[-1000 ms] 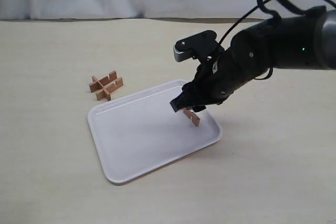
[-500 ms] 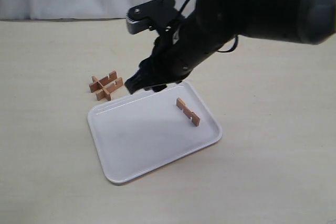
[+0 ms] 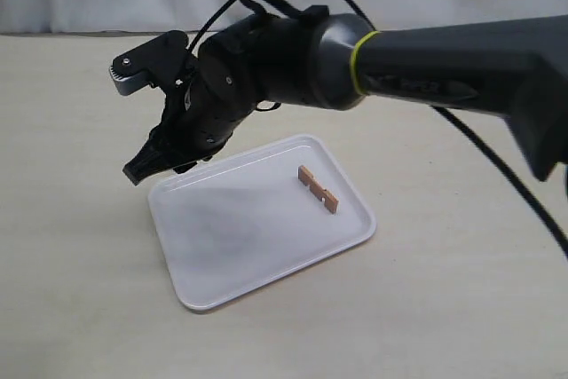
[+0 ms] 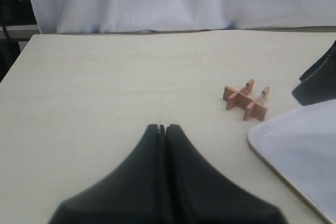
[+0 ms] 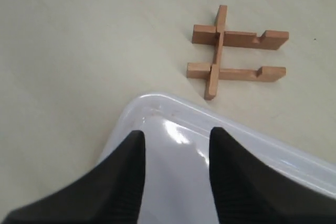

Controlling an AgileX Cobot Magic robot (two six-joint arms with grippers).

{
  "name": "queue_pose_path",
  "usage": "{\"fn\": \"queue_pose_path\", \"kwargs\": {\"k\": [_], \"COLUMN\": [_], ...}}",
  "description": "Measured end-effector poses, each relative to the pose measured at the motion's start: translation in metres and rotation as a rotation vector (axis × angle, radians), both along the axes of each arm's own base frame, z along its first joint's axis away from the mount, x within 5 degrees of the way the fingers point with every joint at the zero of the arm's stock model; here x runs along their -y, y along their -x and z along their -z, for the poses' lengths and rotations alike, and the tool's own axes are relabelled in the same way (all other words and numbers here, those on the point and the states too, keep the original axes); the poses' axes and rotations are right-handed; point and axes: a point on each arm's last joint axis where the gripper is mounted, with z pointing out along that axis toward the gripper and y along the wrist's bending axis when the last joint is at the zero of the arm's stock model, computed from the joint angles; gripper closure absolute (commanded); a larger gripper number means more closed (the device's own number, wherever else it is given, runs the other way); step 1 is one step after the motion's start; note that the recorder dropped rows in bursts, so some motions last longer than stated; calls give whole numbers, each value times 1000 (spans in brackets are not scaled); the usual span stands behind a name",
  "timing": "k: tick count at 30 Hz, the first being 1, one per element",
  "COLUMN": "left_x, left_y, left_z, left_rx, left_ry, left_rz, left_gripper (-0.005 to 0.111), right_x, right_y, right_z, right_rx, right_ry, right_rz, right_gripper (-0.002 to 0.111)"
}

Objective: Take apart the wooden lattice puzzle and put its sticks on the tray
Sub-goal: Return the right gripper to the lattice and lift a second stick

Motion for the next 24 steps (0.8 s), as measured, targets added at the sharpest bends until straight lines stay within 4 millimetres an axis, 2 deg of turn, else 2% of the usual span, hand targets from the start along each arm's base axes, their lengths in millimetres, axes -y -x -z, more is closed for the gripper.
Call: {"fn": "queue_pose_path", "kwargs": {"k": [9, 24], "left_x": [0, 0], "left_y": [0, 0], "left_z": [0, 0], "left_rx": [0, 0], "left_ry": [0, 0], "left_rz": [0, 0], "left_gripper": [107, 107], "right_x": [-11, -12], "right_y": [-23, -36], "right_z": [37, 43], "right_rx": [-1, 84], "right_ry": [31, 34], "right_rz": [-8, 40], "right_gripper": [74, 74]}}
